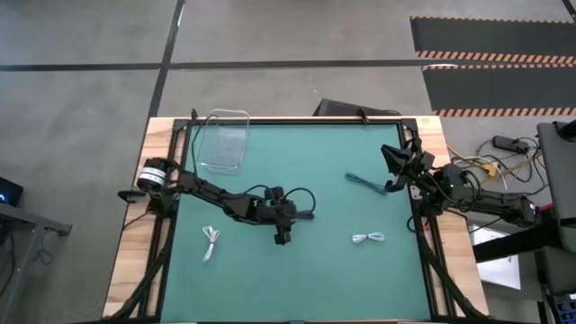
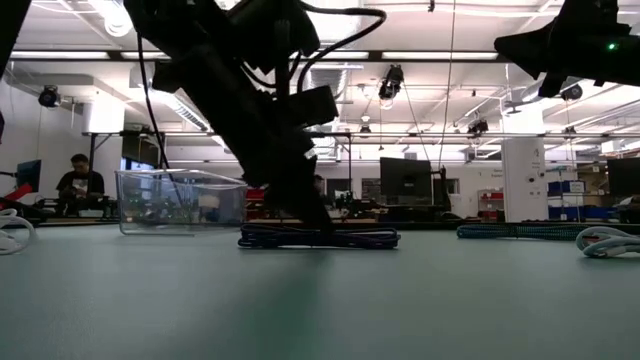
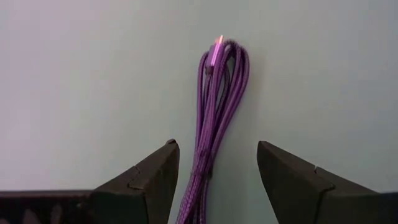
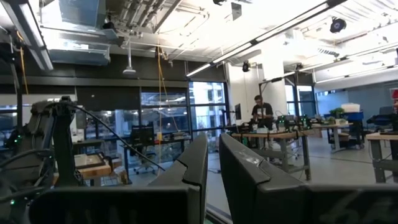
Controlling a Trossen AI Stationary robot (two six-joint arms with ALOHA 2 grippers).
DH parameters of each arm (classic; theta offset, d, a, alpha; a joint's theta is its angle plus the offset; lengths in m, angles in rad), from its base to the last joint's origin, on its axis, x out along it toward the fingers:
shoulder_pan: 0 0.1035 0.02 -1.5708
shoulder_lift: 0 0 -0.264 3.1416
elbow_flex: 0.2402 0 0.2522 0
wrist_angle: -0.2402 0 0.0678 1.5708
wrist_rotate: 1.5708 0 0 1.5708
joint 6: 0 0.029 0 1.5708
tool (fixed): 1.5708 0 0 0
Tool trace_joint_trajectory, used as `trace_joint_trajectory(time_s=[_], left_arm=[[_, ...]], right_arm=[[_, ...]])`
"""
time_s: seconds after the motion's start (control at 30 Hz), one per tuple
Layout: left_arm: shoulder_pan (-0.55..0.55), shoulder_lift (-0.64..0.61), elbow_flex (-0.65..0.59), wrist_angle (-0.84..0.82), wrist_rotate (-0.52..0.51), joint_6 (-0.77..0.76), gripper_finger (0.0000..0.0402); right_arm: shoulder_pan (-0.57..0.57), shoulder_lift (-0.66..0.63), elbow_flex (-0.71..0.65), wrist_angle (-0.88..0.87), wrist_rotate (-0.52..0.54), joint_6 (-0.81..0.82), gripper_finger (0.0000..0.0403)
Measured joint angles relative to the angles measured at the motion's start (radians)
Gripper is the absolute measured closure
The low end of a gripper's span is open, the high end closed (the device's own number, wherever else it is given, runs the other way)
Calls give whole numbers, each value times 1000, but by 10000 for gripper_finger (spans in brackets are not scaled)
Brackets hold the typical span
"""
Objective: Pick and place USB-C Cables
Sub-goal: Put the purple charger cable into the transparent bin
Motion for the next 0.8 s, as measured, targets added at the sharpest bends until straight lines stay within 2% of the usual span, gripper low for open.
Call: trace_joint_trajectory(time_s=[0.5,0.8], left_arm=[[-1,40,-15,8,-7,-4,207],[-2,29,-14,4,10,-1,283]], right_arm=[[0,0,0,0,0,0,371],[0,0,0,0,0,0,371]])
